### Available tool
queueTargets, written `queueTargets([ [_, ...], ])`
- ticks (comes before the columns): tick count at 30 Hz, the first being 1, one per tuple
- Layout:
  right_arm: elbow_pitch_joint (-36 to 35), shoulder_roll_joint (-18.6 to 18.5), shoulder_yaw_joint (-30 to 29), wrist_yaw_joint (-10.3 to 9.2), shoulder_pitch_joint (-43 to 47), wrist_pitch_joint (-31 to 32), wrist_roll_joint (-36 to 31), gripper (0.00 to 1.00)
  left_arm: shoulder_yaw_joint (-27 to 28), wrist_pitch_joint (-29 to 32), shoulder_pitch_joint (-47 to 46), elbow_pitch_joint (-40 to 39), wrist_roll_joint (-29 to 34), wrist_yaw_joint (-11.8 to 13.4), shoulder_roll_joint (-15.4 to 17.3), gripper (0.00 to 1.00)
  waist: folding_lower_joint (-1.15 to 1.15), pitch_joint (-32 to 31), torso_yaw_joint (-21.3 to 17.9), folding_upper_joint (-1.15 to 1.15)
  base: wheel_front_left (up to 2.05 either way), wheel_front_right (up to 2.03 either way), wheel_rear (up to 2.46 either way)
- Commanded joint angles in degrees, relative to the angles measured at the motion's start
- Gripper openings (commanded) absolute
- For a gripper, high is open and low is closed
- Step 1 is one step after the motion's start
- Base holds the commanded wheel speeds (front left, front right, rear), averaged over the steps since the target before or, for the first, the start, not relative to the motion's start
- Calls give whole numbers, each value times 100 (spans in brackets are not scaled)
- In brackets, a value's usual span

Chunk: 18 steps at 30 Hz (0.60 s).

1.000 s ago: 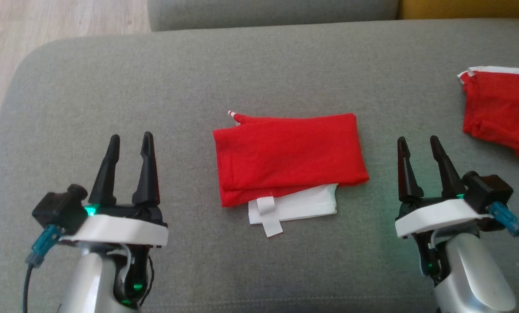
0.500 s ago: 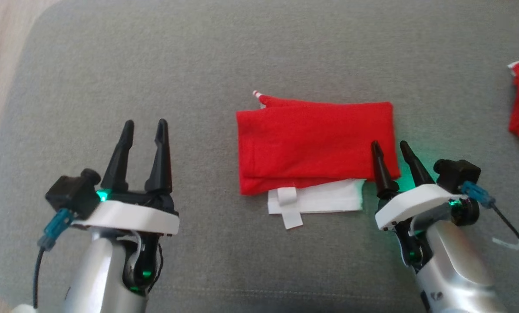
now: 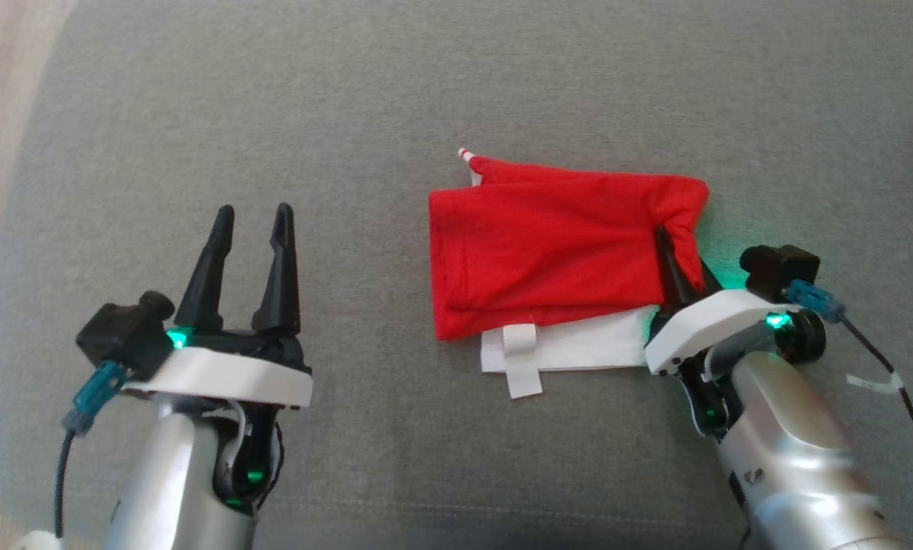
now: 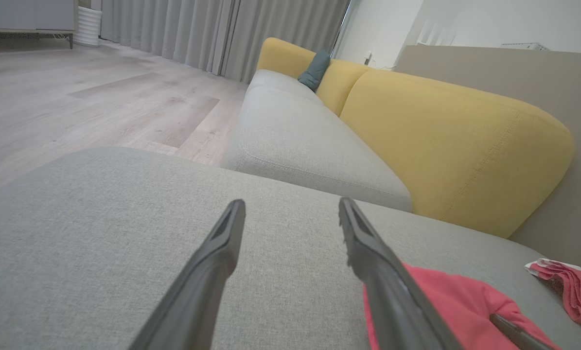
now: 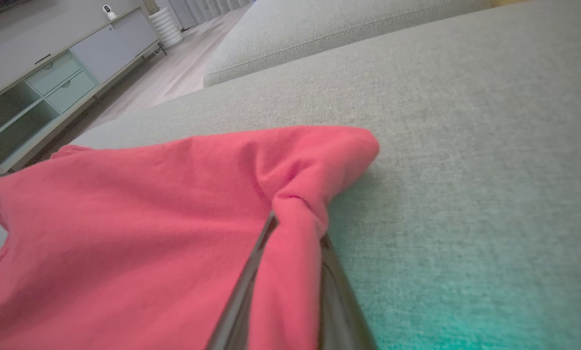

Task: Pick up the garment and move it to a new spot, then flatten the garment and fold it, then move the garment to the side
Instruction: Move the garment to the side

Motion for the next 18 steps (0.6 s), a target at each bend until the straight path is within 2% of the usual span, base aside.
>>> queueTargets([
  [1, -49, 97, 156, -5, -79, -83, -64, 0, 229, -29, -262, -164, 61, -9, 67, 100, 0, -13, -76, 0, 0, 0, 0],
  [5, -2, 61, 73, -5, -329, -194, -623, 0, 282, -29, -268, -189, 92, -24, 67, 100, 0, -48, -330, 0, 0, 0, 0],
  [9, -249, -232, 25, -5, -536, -235, -1188, 0, 334, -29, -277, -217, 117, -39, 67, 100, 0, -54, -661, 0, 0, 0, 0],
  [14, -827, -863, 94, -5, -766, -83, -1431, 0, 372, -29, -314, -240, 162, -66, 67, 100, 0, 37, -1092, 0, 0, 0, 0],
  [18, -1340, -1550, 95, -5, -933, 266, -1351, 0, 371, -29, -376, -237, 208, -96, 67, 100, 0, 179, -1389, 0, 0, 0, 0],
])
